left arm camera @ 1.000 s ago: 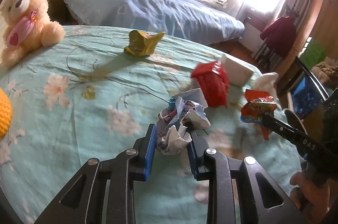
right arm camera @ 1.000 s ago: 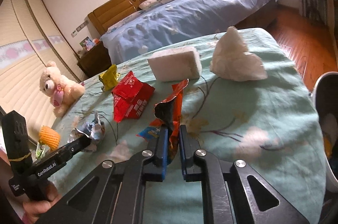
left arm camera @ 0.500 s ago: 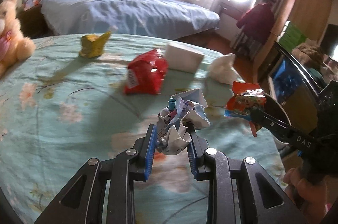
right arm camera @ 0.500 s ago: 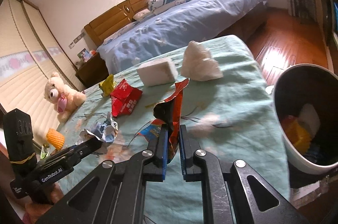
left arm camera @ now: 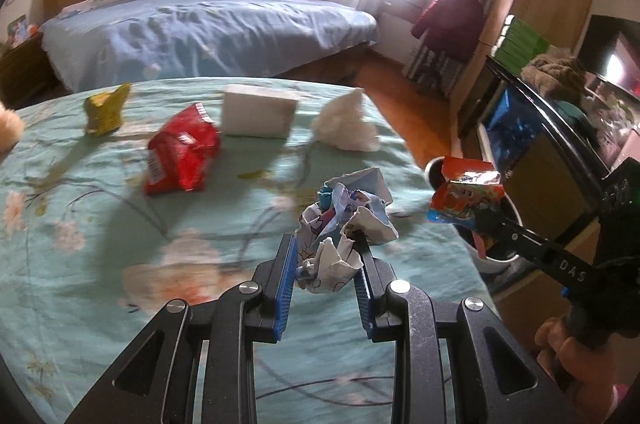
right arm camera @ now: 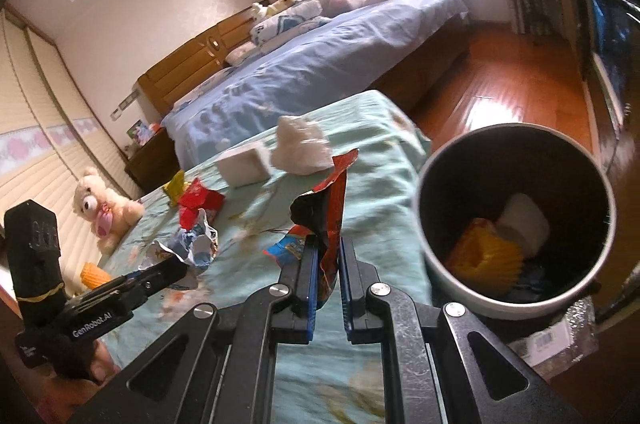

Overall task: Collect trash
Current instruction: 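Carry the crumpled paper and orange wrapper over the bin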

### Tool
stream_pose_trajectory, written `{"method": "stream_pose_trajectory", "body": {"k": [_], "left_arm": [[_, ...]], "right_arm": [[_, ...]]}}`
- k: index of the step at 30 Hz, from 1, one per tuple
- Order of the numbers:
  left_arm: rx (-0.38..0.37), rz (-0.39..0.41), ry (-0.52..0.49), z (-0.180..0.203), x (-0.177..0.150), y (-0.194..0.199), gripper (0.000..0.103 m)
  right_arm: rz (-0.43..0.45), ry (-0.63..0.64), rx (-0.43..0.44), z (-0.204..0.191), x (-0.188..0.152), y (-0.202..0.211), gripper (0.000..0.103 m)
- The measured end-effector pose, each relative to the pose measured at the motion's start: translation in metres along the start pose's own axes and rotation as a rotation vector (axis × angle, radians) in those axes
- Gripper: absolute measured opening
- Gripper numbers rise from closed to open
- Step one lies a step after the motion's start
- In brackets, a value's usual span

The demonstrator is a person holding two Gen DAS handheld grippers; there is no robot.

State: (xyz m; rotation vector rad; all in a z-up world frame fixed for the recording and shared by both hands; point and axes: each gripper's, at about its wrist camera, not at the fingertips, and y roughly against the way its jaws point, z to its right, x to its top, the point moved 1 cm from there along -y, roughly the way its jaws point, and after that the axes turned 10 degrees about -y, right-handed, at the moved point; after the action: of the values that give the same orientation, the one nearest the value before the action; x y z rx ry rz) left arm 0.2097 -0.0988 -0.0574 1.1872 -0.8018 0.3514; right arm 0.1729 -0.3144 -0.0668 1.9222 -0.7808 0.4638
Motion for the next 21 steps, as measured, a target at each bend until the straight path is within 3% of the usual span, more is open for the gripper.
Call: {"method": "stream_pose_trajectory", "body": {"k": [21], "left_arm": [[-0.081,-0.028,-0.116,0.072,0.029,-0.048,0.026]], "right_arm": [[0.075,-0.078,-0.099,0.075,0.018,0.04,0.009]]}}
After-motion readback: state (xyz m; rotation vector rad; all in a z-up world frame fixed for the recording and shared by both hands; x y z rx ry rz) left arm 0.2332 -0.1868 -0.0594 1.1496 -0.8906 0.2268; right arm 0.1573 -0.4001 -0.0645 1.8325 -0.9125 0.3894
